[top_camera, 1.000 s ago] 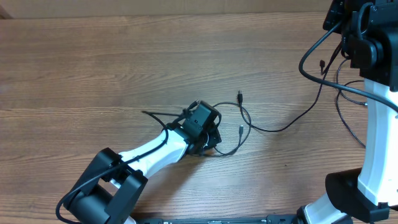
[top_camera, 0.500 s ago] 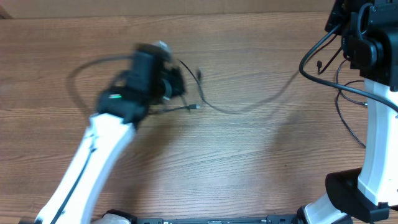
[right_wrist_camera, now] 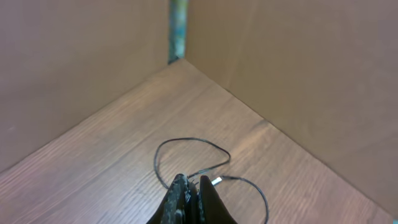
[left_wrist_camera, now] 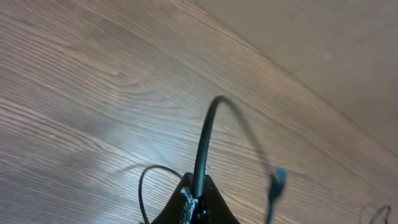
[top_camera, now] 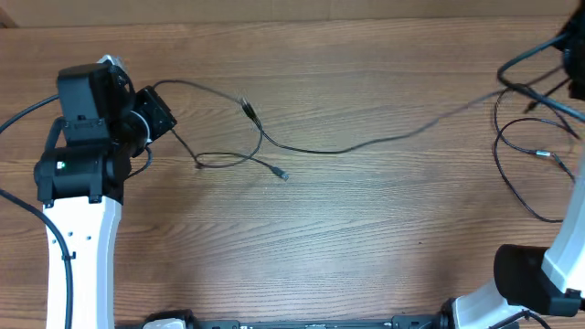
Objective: Untangle cables
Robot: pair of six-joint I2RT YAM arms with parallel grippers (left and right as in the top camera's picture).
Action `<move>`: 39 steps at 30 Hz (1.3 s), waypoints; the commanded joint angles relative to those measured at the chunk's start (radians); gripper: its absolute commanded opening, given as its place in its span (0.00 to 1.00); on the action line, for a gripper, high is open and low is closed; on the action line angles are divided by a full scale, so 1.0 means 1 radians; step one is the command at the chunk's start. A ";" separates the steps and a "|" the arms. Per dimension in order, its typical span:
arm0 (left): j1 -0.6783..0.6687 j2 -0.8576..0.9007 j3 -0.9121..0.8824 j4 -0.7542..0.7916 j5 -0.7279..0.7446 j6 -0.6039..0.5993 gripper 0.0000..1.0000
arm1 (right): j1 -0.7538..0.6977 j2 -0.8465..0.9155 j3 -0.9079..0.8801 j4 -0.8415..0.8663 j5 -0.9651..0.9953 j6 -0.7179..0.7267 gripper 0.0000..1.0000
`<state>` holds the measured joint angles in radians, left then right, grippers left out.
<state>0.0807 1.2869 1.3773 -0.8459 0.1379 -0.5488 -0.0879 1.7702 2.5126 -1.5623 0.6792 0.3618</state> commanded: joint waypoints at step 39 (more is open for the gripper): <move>-0.284 0.002 0.012 0.122 0.100 0.239 0.04 | -0.230 0.039 -0.292 0.119 -0.254 0.076 0.16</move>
<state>-0.1555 1.2869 1.3773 -0.7811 0.2256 -0.3447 -0.2939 1.8118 2.2520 -1.4570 0.4038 0.4408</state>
